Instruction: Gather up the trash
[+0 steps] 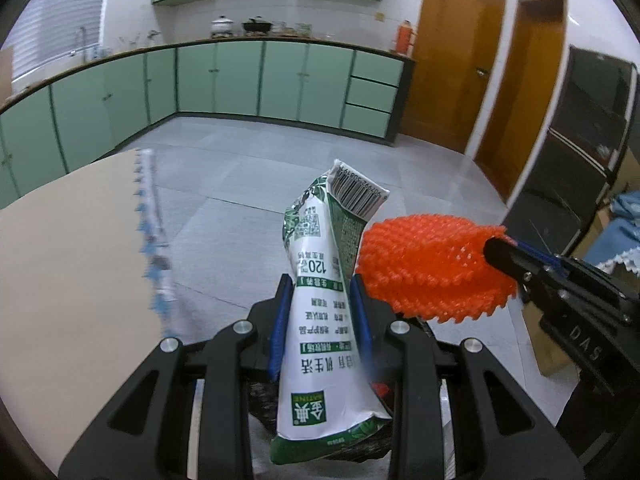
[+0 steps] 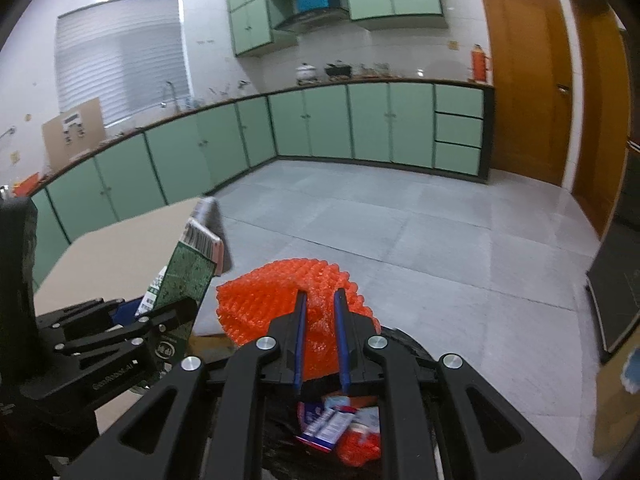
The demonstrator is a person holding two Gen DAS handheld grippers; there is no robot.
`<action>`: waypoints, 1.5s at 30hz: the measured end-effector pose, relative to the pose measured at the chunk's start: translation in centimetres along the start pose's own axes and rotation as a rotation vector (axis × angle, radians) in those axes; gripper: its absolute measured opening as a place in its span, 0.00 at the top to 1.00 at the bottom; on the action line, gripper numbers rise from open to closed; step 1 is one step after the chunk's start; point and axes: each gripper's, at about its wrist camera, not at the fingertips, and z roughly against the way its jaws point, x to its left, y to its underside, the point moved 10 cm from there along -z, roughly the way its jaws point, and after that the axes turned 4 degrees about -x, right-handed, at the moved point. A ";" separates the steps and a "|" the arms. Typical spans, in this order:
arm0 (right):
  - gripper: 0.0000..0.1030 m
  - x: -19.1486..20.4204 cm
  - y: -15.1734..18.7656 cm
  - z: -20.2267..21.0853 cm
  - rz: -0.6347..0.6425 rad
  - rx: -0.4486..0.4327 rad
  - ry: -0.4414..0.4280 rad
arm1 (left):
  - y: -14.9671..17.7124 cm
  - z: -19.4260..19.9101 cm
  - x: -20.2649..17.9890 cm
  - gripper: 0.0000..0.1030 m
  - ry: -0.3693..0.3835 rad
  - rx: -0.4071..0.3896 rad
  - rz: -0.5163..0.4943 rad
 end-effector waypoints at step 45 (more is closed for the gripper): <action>0.06 -0.9 0.2 2.7 -0.008 0.019 -0.024 | -2.1 6.3 3.7 0.16 -0.106 -0.046 -0.006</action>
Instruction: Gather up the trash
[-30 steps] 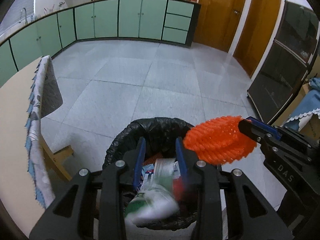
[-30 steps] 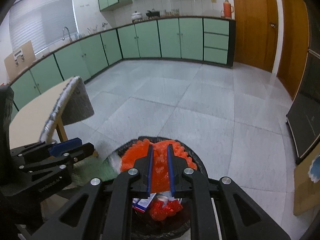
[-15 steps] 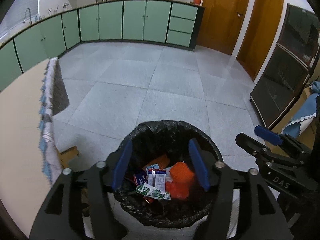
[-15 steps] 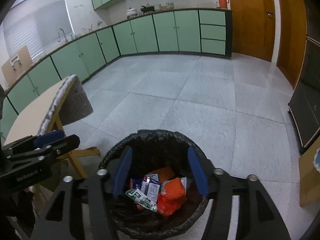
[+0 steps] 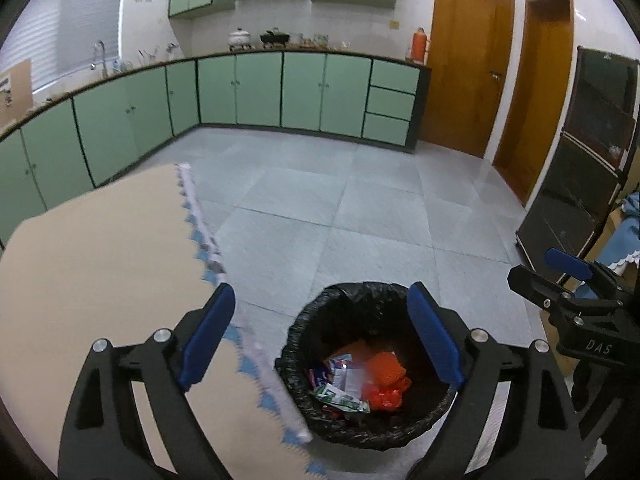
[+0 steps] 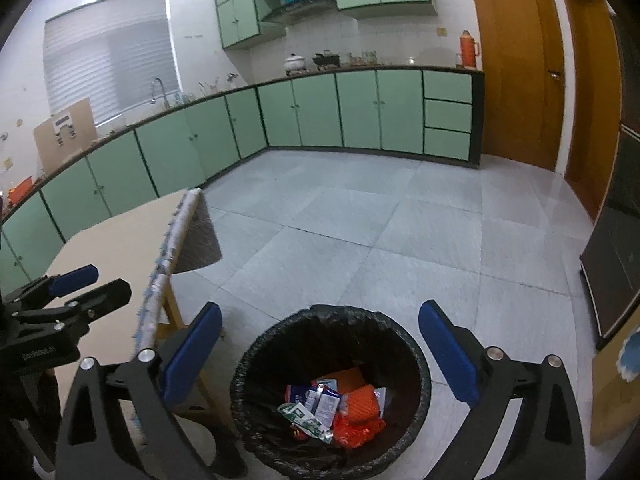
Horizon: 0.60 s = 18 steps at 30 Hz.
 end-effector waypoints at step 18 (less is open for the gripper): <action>0.06 8.0 -3.0 6.5 0.071 -0.068 -0.136 | -1.6 9.1 3.2 0.14 -0.055 -0.089 0.041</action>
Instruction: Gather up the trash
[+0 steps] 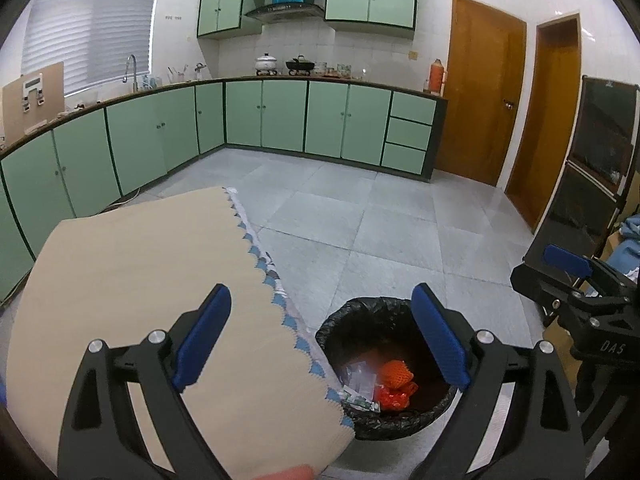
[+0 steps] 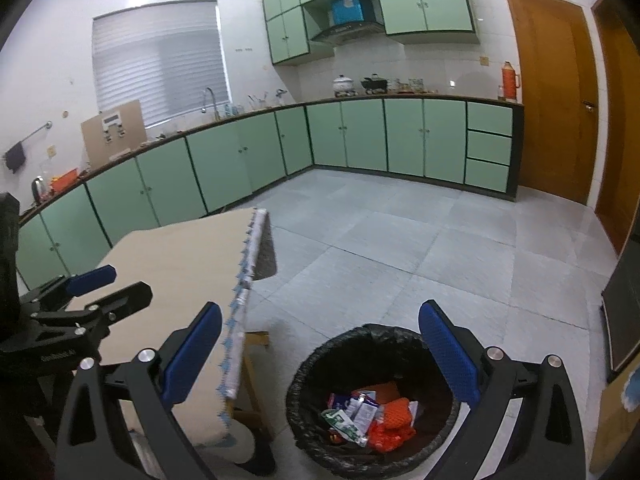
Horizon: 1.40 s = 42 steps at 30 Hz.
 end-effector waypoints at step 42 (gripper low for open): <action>0.06 5.7 -1.1 3.6 0.056 -0.057 -0.083 | -0.3 6.0 2.0 0.13 -0.052 -0.100 -0.002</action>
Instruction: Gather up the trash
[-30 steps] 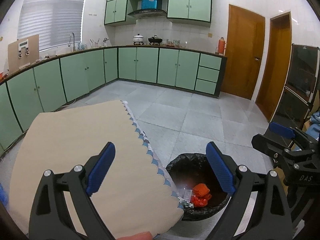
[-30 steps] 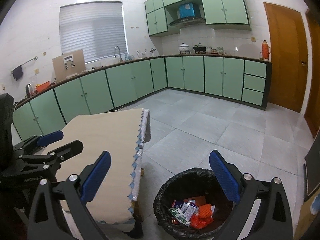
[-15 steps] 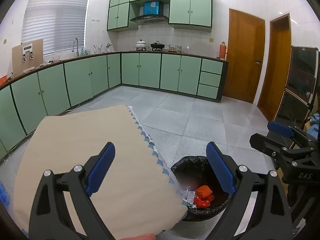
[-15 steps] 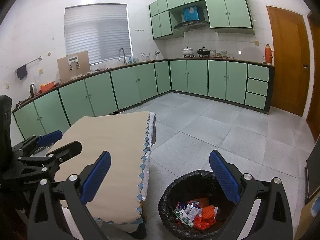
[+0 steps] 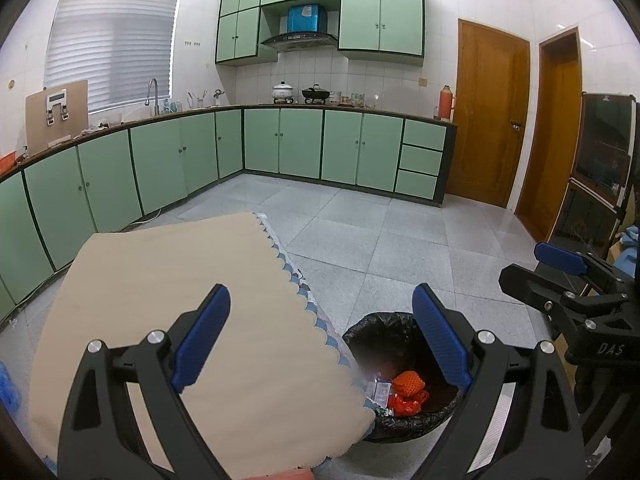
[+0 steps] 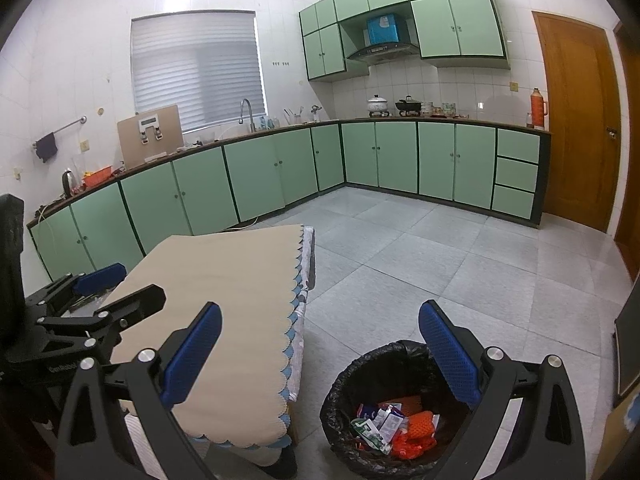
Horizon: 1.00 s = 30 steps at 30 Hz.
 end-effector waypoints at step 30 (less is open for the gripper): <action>0.06 0.3 0.0 0.3 0.001 -0.006 -0.001 | 0.0 0.3 0.2 0.13 -0.001 -0.006 -0.001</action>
